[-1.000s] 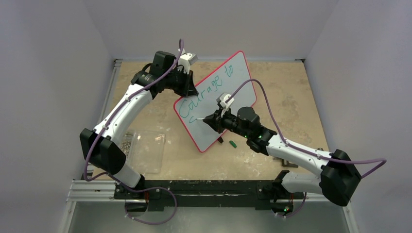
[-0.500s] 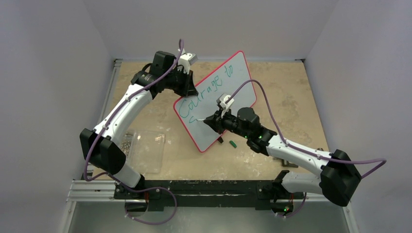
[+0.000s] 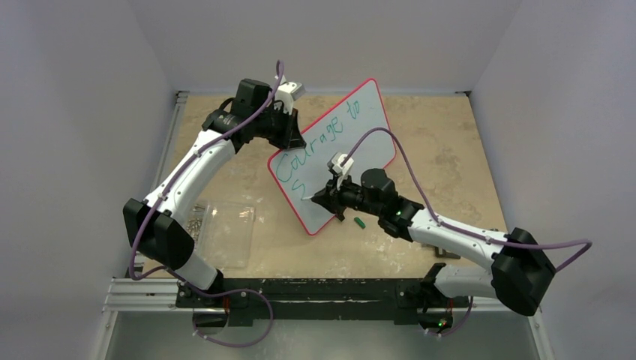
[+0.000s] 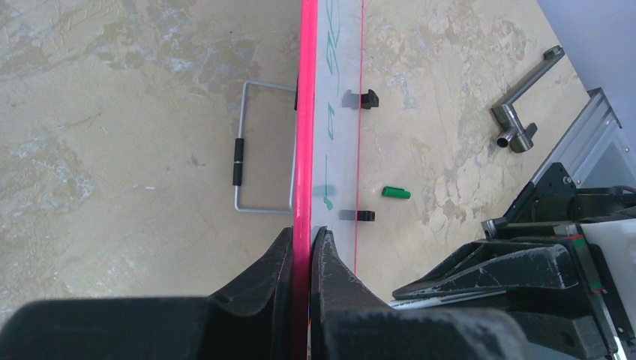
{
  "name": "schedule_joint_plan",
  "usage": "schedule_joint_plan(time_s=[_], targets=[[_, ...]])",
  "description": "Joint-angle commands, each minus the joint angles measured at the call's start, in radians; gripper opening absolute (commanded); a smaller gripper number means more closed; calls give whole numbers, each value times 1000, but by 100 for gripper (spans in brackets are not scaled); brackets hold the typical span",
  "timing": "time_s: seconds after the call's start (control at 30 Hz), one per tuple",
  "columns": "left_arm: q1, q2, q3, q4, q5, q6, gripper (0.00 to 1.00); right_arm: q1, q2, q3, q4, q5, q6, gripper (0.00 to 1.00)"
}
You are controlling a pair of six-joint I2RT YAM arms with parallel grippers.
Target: Write a sentence on the whiteboard
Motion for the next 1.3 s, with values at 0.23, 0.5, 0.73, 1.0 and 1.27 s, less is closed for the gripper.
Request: schedule_joint_plan(time_s=[0.23,0.5,0.73,1.0,1.27], targets=[[8,2,-22,-100,-243,100,0,23,51,107,2,-25,-19,0],[8,1,-22,-102,-243,99,0,23,-7,178,11,-32,-1,0],[8,-1,-19,-102,-236,98,0,24,-84,160,14,71,9,0],[7,-3,-18,-102,-228,93,0,23,-119,87,1,216,20,0],[7,-4,-18,-102,-224,92,0,23,-90,63,11,216,19,0]])
